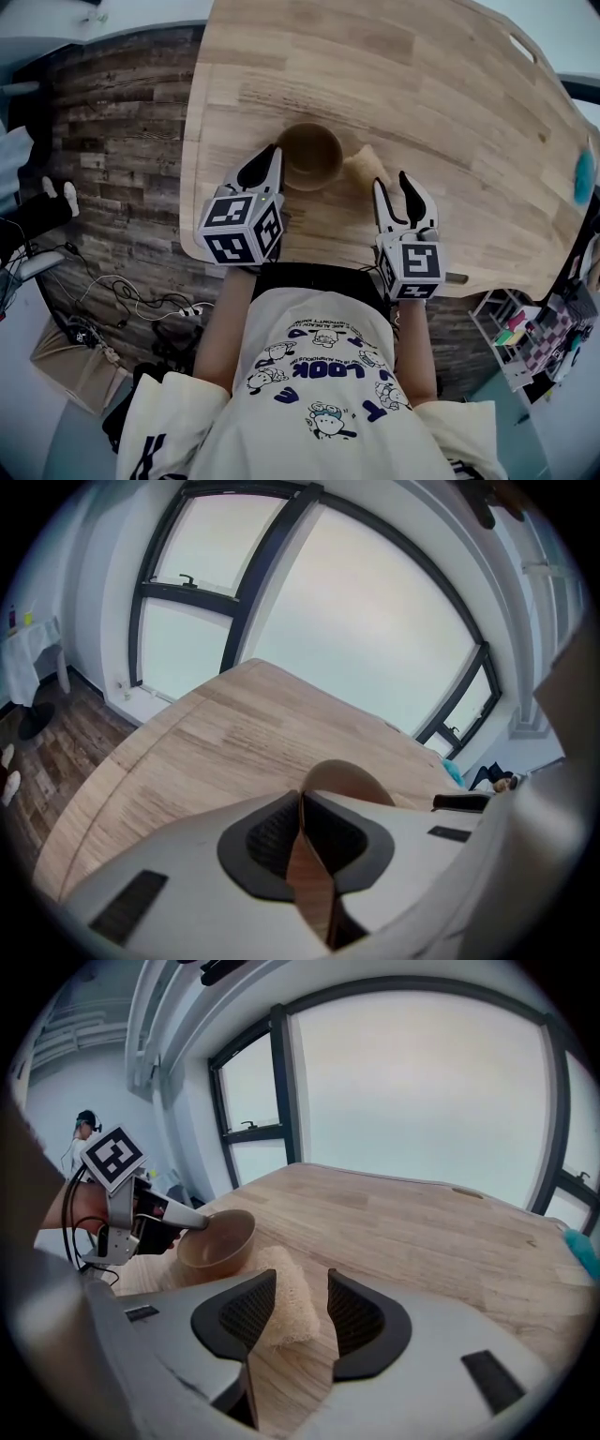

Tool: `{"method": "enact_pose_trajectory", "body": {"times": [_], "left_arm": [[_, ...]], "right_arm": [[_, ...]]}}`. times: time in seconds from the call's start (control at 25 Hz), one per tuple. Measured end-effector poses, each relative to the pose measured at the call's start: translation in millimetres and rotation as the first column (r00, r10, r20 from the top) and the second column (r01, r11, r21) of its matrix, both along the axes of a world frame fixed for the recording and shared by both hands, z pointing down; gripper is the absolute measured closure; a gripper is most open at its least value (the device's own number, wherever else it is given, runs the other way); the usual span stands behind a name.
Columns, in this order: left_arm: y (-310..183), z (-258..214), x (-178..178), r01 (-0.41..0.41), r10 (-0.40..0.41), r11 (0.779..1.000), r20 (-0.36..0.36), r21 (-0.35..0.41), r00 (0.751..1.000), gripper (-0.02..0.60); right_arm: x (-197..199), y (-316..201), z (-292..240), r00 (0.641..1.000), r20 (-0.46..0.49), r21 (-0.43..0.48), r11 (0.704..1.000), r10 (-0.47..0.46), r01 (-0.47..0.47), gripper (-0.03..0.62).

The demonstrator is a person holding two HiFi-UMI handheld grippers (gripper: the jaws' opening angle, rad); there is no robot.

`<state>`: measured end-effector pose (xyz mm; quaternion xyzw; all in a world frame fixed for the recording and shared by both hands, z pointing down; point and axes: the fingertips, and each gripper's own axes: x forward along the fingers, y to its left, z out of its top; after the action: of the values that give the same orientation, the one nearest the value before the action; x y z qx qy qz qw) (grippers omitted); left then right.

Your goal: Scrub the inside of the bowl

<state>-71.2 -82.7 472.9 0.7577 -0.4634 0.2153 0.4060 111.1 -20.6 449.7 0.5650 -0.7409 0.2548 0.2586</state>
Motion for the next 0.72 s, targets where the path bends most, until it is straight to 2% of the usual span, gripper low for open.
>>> {"method": "enact_pose_trajectory", "body": {"times": [0.16, 0.24, 0.4, 0.52, 0.64, 0.72], "left_arm": [[-1, -1, 2, -0.013, 0.013, 1.0, 0.02, 0.014, 1.0, 0.541], [0, -1, 3, -0.019, 0.018, 1.0, 0.032, 0.017, 0.999, 0.541], [0, -2, 3, -0.017, 0.016, 1.0, 0.04, 0.02, 0.999, 0.541], [1, -2, 2, -0.016, 0.015, 1.0, 0.043, 0.019, 0.999, 0.541], [0, -2, 3, -0.016, 0.015, 1.0, 0.043, 0.019, 0.999, 0.541], [0, -1, 3, -0.016, 0.015, 1.0, 0.044, 0.02, 0.999, 0.541]], "right_arm": [[-14, 0, 0, 0.997, 0.033, -0.006, 0.997, -0.071, 0.071, 0.39], [-21, 0, -1, 0.995, 0.038, -0.003, 0.996, -0.092, 0.093, 0.385], [-32, 0, 3, 0.991, 0.028, -0.017, 0.992, -0.128, 0.128, 0.373], [-41, 1, 12, 0.986, 0.004, -0.044, 0.985, -0.167, 0.167, 0.336], [-41, -1, 21, 0.981, -0.04, -0.058, 0.981, -0.189, 0.187, 0.338], [-40, -3, 25, 0.98, -0.045, -0.06, 0.98, -0.192, 0.189, 0.368]]}}
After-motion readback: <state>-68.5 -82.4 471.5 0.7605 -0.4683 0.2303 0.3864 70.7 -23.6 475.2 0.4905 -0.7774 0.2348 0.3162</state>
